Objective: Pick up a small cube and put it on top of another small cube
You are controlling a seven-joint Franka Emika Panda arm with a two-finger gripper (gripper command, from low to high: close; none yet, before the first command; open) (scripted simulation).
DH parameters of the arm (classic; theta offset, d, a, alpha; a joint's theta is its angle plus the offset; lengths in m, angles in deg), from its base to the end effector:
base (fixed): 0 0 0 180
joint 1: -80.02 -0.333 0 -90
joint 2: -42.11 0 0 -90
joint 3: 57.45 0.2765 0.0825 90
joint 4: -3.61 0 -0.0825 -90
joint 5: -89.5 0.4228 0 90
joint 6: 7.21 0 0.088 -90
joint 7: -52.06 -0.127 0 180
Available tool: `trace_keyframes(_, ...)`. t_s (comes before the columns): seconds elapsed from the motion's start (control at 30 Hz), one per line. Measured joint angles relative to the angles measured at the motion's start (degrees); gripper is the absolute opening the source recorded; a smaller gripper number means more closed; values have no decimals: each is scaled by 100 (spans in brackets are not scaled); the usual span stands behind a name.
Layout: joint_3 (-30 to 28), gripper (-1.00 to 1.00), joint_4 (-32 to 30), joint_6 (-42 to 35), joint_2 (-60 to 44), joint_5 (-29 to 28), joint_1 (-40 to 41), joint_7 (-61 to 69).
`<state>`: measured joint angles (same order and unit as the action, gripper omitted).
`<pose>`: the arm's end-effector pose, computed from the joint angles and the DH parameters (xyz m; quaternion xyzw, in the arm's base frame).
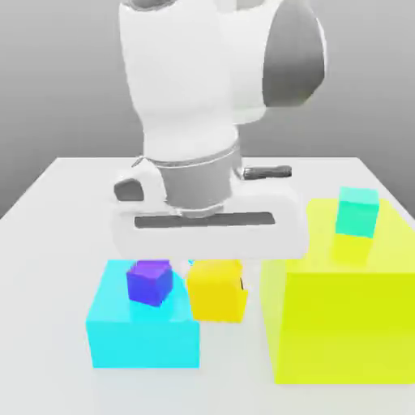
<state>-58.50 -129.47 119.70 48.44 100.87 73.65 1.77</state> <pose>0.5254 0.0587 0.3041 -0.8967 0.4353 0.0363 0.0716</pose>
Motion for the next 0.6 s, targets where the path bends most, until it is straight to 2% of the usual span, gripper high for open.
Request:
trace_keyframes(0.37,1443,-100,-798,-1284,2131,-313,-1122,-581)
trace_keyframes(0.5,1656,-100,-1371,-578,1997,-292,-1199,-624)
trace_keyframes(0.53,1683,100,-1467,-437,1951,-283,-1198,-624)
trace_keyframes(0.6,1683,100,-1467,-437,1951,-283,-1198,-624)
